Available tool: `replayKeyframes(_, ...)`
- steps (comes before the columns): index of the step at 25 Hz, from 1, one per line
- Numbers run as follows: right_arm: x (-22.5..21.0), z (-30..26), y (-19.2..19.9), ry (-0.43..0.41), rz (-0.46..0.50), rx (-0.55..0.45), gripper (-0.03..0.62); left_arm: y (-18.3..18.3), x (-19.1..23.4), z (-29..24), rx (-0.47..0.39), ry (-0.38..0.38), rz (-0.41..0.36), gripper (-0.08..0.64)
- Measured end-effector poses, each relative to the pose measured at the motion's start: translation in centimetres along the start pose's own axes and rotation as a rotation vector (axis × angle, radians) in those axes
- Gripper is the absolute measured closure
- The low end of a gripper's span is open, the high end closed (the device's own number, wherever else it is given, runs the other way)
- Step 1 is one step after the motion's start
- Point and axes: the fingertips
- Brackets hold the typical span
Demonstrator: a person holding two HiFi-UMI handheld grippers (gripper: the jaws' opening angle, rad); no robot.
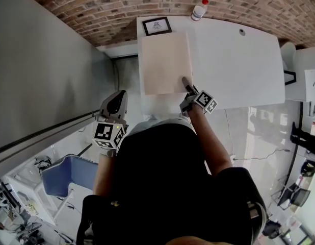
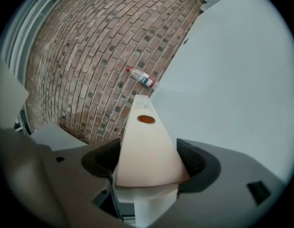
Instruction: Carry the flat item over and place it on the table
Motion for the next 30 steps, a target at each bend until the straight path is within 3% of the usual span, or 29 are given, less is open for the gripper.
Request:
replayKeyframes(13, -2.9, 0.4, 0.0, 0.164, 0.072, -0.05, 0.179, 0.6, 0.1, -0.6, 0.024, 0.059, -0.008, 0.556)
replayKeyframes(17, -3.6, 0.5, 0.6, 0.263, 0.24, 0.033, 0.183, 0.6, -0.5, -0.8, 0.034, 0.064, -0.013, 0.557)
replayKeyframes(21, -3.0, 0.7, 0.3, 0.25, 0.285, 0.046, 0.184, 0.7, -1.2, -1.0, 0.043, 0.066, -0.01, 0.557)
replayKeyframes(23, -2.2, 1.0, -0.1, 0.227, 0.322, 0.048, 0.221, 0.4, -1.8, -1.2, 0.032, 0.068, -0.012, 0.556)
replayKeyframes(26, 0.4, 1.6, -1.2, 0.185, 0.466, 0.052, 0.354, 0.1, -2.8, -1.3, 0.015, 0.074, -0.01, 0.557)
replayKeyframes(30, 4.1, 2.3, -2.8, 0.11, 0.632, 0.052, 0.471, -0.2, -3.9, -1.7, 0.007, 0.037, -0.021, 0.556)
Point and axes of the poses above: the fingertips, and each gripper's own axes: z backward along the fingers, x to its left, y out of its underside, and after that the axes turned 5 degrees about -y, right-handed
